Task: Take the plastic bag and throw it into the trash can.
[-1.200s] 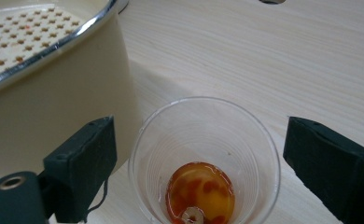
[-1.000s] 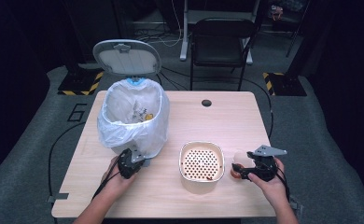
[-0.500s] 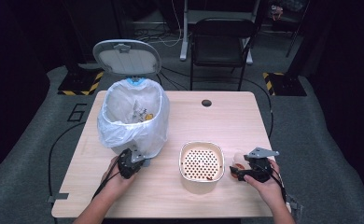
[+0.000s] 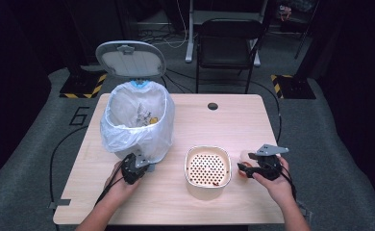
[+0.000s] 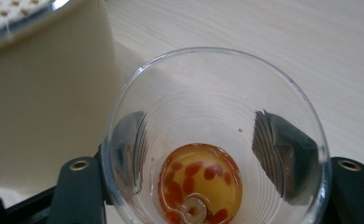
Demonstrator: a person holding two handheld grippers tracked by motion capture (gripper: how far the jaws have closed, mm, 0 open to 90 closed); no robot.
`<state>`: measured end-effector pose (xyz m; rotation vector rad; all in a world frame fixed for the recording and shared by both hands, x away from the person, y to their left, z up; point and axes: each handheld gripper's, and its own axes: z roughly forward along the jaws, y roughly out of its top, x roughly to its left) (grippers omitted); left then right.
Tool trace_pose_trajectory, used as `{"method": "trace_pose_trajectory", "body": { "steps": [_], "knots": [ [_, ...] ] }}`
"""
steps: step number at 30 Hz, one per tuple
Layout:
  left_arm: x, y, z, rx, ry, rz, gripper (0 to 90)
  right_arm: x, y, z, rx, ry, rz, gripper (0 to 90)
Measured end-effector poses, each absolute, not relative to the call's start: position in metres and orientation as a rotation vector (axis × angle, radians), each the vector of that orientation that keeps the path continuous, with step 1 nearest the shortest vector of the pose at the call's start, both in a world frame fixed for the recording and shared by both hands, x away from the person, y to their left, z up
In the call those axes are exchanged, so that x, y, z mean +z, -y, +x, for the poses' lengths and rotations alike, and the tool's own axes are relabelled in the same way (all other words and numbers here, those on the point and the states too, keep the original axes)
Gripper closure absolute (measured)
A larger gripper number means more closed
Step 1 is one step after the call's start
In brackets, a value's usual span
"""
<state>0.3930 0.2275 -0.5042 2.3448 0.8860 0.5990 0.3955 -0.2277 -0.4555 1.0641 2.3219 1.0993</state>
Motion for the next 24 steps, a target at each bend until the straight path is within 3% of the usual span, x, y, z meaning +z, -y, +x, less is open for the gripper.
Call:
{"method": "trace_pose_trajectory", "body": {
  "steps": [12,24],
  "knots": [
    [-0.504,-0.228,0.393,0.592,-0.884,2.35,90.0,-0.417,0.217,0.431,1.06,-2.324,0.898,35.2],
    [-0.503,-0.228,0.393,0.587,-0.884,2.352,90.0,-0.377,0.18,0.458,1.068,-2.328,0.676,35.0]
  ]
}}
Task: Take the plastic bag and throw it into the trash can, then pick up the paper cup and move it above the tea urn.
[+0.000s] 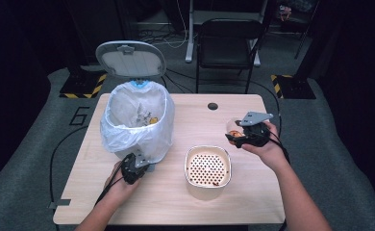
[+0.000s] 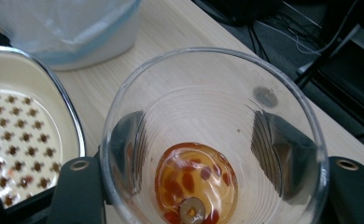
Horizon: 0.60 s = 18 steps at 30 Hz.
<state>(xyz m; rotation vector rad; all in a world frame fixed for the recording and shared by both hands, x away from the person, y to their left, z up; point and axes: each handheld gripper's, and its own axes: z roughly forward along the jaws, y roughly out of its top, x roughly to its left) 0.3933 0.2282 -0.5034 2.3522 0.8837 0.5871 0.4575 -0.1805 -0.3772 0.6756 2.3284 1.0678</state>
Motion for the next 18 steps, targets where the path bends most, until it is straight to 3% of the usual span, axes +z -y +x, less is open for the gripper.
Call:
{"method": "trace_pose_trajectory", "body": {
  "steps": [18],
  "knots": [
    [-0.504,-0.228,0.393,0.594,-0.881,2.35,90.0,-0.362,0.143,0.442,1.102,-2.284,0.272,35.8]
  ]
}}
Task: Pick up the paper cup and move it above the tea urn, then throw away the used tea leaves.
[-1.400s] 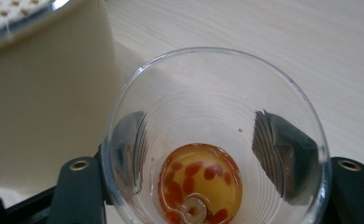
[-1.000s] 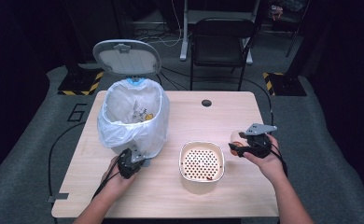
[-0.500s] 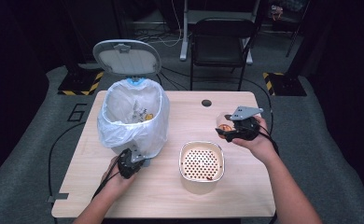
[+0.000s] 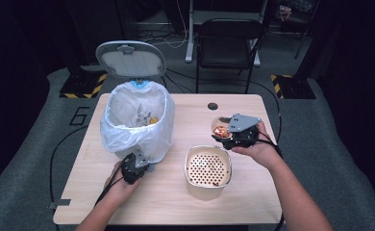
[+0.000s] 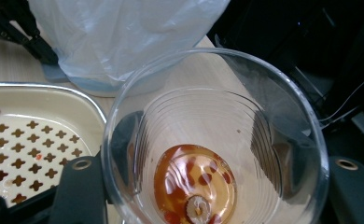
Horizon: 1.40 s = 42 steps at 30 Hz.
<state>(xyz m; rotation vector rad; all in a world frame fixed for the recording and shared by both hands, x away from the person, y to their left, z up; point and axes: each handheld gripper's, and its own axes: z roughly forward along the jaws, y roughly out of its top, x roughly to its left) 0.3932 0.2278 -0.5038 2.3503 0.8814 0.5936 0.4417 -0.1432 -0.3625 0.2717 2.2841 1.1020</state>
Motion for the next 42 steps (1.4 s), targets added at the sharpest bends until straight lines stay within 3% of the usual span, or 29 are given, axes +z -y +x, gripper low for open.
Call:
{"method": "trace_pose_trajectory", "body": {
  "steps": [42],
  "knots": [
    [-0.504,-0.228,0.393,0.592,-0.882,2.352,90.0,-0.397,0.099,0.381,0.399,-1.81,-0.504,37.3]
  ]
}}
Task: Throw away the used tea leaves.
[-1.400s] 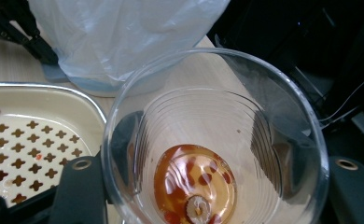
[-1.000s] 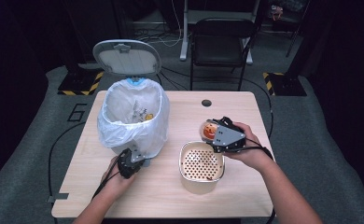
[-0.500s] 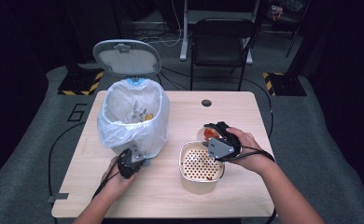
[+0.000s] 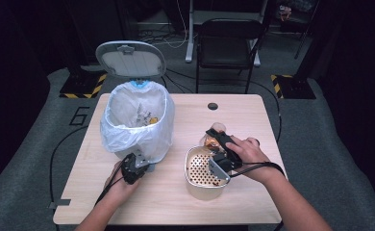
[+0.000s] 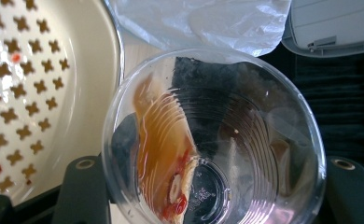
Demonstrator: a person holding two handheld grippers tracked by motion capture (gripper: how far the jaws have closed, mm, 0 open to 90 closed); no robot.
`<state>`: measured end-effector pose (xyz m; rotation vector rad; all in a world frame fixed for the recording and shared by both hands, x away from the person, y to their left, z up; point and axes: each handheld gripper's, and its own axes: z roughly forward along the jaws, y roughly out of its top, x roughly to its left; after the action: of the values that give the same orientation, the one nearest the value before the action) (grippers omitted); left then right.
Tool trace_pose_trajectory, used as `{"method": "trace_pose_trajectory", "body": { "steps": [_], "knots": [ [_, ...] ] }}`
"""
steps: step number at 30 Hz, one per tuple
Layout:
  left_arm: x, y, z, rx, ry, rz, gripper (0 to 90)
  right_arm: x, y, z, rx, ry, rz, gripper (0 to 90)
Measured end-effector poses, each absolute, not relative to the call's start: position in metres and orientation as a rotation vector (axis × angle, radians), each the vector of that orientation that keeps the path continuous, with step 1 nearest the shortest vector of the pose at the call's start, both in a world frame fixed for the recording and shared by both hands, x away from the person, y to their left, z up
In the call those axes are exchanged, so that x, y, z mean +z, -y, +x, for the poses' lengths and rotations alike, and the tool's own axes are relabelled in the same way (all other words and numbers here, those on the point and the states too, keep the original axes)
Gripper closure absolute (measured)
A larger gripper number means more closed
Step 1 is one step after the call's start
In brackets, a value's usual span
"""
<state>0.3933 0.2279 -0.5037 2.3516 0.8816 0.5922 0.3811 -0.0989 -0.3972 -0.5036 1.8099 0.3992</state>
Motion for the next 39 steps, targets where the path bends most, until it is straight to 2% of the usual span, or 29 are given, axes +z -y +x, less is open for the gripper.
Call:
{"method": "trace_pose_trajectory", "body": {
  "steps": [19,28,29,33,34,39],
  "knots": [
    [-0.504,-0.228,0.393,0.593,-0.879,2.353,90.0,-0.431,0.089,0.361,-0.086,-1.499,-0.921,38.9],
    [-0.504,-0.228,0.393,0.594,-0.882,2.35,90.0,-0.434,0.091,0.354,-0.045,-1.433,-0.861,38.7],
    [-0.504,-0.228,0.393,0.595,-0.881,2.352,90.0,-0.429,0.089,0.355,-0.105,-1.417,-0.948,38.7],
    [-0.504,-0.228,0.393,0.592,-0.881,2.352,90.0,-0.439,0.091,0.355,0.037,-1.444,-0.818,38.7],
    [-0.504,-0.228,0.393,0.592,-0.881,2.351,90.0,-0.43,0.089,0.355,-0.095,-1.428,-0.936,38.7],
    [-0.504,-0.228,0.393,0.588,-0.885,2.349,90.0,-0.428,0.089,0.354,-0.097,-1.424,-0.947,38.6]
  ]
}}
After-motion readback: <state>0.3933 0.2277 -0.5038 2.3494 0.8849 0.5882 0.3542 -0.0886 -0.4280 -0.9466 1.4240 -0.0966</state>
